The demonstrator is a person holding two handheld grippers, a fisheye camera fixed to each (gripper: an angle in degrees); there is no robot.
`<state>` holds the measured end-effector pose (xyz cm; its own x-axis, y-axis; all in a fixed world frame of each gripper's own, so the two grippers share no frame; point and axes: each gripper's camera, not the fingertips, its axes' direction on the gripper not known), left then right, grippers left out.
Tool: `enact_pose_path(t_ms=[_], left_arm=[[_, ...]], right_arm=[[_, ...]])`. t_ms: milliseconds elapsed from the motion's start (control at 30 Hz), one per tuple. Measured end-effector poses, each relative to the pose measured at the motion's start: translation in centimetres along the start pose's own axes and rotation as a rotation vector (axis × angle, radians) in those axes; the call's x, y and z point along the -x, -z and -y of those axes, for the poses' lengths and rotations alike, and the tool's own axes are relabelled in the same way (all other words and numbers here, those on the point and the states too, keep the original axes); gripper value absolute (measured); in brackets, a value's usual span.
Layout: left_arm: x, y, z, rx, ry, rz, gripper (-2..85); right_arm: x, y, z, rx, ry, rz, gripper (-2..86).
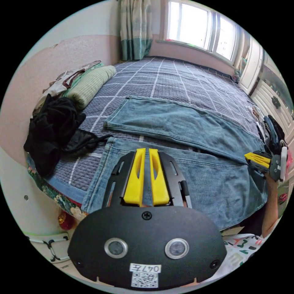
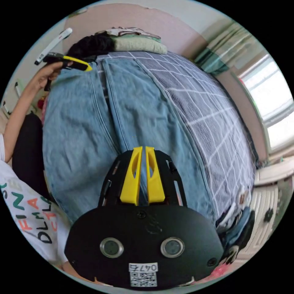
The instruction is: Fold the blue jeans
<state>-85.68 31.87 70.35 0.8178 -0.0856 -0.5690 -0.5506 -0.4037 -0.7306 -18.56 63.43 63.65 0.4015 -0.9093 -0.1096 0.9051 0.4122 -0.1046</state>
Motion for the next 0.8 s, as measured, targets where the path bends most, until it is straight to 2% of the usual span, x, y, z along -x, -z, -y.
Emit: enact_pose_path(t_ms=[67, 133, 200, 267, 367, 467, 700, 767, 800], left_arm=[[-1.1, 0.8, -0.1, -0.012, -0.024, 0.041, 0.5], [-2.3, 1.9, -0.6, -0.027, -0.038, 0.137, 1.1], [-2.7, 2.9, -1.3, -0.029, -0.02, 0.216, 1.9], [-2.4, 4.1, -2.0, -0.024, 0.024, 0.267, 2.9], [-1.3, 6.9, -3.0, -0.017, 0.103, 0.19, 4.8], [-1.6, 9.8, -4.9, -0.097, 0.153, 0.061, 4.8], [-9.4, 11.3, -5.3, -0.209, 0.085, 0.203, 1.5], [-11.2, 11.1, -4.6, -0.266, 0.062, 0.228, 0.5], [-12.4, 10.9, -4.0, -0.293, 0.049, 0.241, -0.1]], right_arm=[[-0.6, -1.7, -1.7, 0.054, 0.028, 0.096, -0.4], [-2.6, 0.4, -4.0, -0.027, -0.04, 0.128, -0.3], [-6.0, 6.2, -9.9, -0.201, -0.188, 0.061, -0.1], [-8.0, 9.7, -15.6, -0.254, -0.244, 0.062, 0.3], [-10.0, 12.5, -25.4, -0.166, -0.311, -0.016, 0.1], [-12.5, 12.3, -33.6, -0.015, -0.424, -0.13, -0.3], [-19.6, 10.9, -40.5, -0.119, -0.466, 0.005, 0.4], [-21.5, 9.3, -40.8, -0.083, -0.421, 0.004, 0.9], [-22.6, 8.0, -40.7, -0.058, -0.362, 0.071, 1.2]])
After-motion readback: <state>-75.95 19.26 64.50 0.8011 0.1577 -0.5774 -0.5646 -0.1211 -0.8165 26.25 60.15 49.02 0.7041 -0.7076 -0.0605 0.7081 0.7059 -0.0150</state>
